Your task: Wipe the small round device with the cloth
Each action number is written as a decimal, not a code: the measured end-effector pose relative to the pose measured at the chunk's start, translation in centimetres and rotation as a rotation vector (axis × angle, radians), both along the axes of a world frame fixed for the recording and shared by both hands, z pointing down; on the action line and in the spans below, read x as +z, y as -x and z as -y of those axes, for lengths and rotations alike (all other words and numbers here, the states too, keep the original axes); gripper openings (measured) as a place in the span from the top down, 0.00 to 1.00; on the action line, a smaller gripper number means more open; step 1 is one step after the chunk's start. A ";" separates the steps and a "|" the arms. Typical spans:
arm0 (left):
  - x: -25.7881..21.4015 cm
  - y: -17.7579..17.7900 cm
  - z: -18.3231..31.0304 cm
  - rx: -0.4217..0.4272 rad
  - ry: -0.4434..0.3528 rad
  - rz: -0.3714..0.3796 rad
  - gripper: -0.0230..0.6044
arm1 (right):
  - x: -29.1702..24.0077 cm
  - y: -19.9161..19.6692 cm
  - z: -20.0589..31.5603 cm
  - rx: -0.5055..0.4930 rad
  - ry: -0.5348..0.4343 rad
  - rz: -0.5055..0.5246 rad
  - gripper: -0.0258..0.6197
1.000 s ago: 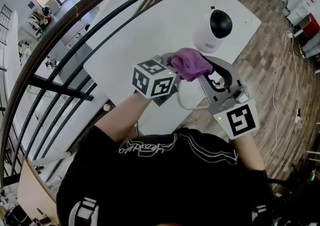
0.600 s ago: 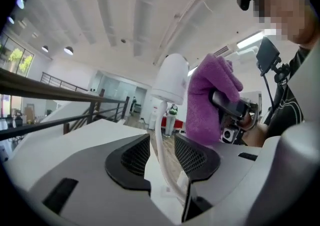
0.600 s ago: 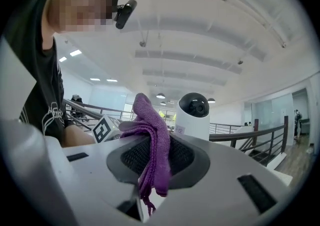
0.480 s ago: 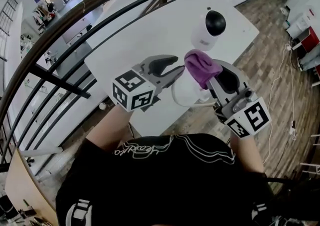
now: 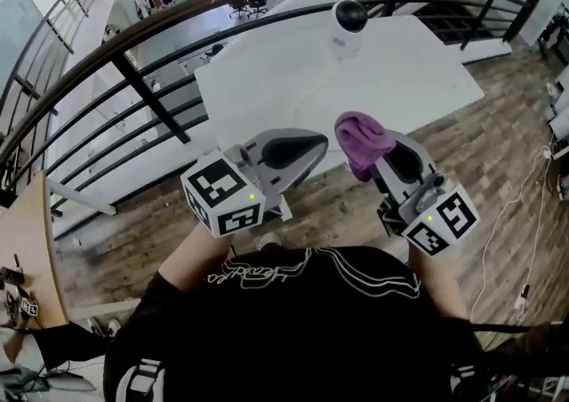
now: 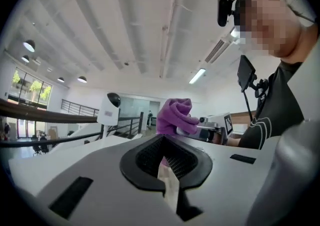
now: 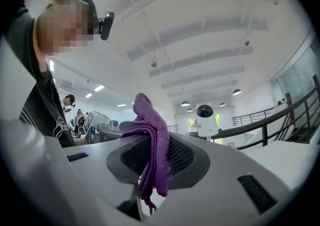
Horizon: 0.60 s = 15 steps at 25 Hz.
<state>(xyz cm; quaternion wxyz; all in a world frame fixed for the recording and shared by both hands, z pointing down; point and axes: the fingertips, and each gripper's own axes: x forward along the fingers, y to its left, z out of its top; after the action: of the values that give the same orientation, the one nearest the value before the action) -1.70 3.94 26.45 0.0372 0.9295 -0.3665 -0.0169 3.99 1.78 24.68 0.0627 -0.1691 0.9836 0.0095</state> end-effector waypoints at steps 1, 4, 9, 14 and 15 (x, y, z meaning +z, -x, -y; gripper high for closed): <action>0.0 -1.4 -1.6 -0.023 0.008 -0.017 0.95 | 0.2 -1.5 -1.3 -0.018 0.010 -0.001 0.85; -0.2 -6.2 -6.0 -0.077 0.025 -0.039 0.95 | 0.5 -6.2 -5.0 -0.061 0.049 0.002 0.85; 0.5 -11.8 -12.7 -0.141 0.030 -0.049 0.95 | 2.2 -11.4 -10.8 -0.119 0.122 0.002 0.85; 1.1 -15.6 -17.1 -0.152 0.044 -0.039 0.95 | 3.9 -14.7 -15.0 -0.140 0.190 -0.024 0.85; 1.3 -16.0 -17.3 -0.163 0.046 -0.029 0.95 | 4.1 -15.2 -15.3 -0.146 0.203 -0.023 0.85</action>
<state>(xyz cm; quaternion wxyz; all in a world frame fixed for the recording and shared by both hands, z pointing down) 14.33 21.27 27.74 0.0626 0.8952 -0.4406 -0.0247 19.22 17.06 28.76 0.0344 -0.1026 0.9898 -0.0927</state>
